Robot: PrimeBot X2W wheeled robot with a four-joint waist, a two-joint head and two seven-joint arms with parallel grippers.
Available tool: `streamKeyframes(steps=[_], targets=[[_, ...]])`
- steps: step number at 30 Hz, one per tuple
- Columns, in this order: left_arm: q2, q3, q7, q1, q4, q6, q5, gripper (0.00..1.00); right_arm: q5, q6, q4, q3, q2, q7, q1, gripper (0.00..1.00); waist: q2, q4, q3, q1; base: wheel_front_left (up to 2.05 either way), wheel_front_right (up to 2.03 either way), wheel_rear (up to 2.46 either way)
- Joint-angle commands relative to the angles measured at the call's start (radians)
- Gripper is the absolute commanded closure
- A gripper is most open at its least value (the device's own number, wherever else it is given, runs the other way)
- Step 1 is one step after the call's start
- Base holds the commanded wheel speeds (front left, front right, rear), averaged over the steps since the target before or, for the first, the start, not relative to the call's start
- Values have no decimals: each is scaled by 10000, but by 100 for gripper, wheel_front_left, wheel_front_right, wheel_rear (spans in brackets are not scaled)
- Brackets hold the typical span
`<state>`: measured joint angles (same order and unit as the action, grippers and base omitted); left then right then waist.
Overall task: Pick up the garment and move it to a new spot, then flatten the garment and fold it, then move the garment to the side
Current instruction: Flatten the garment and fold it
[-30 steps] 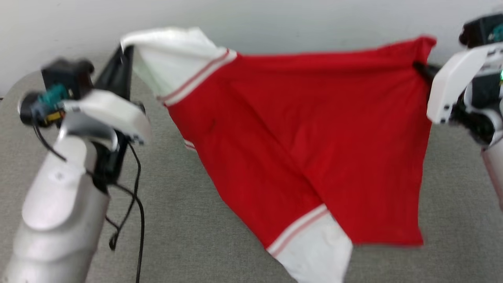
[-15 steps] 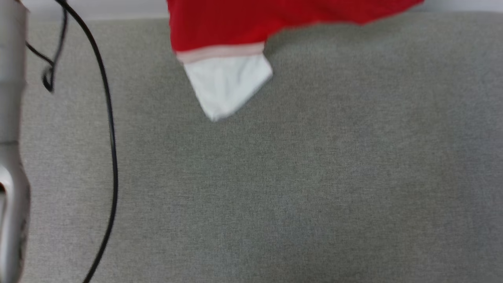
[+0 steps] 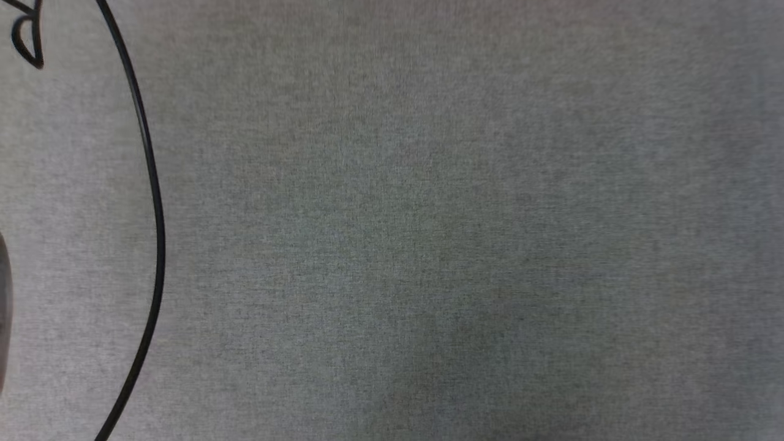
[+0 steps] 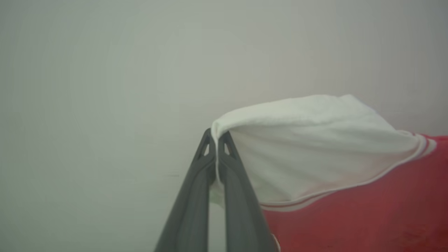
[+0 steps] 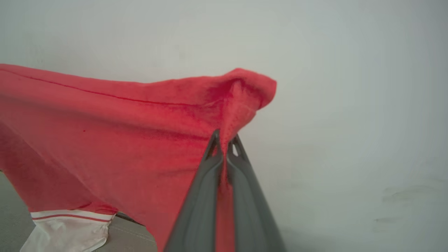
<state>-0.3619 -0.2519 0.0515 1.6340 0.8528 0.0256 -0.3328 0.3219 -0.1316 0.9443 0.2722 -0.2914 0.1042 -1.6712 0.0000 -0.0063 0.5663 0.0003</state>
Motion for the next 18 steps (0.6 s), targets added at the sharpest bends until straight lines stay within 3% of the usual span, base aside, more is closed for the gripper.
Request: streamKeyframes(steps=[1,10,18], targets=[[5,53,71,-58,71,-27,-50,100,14,18,38,5,-32,-113,-176,100,0,60,269,-3,0,0,0],[412,499,959,-1276,943,-540,-955,100,798,18,356,1121,-259,-482,890,100,0,280,481,-3,0,0,0],[533,782,1837,-4170,1279,-1065,-1595,100,2456,18,-68,1925,-539,-1280,3898,100,0,229,-573,-3,0,0,0]])
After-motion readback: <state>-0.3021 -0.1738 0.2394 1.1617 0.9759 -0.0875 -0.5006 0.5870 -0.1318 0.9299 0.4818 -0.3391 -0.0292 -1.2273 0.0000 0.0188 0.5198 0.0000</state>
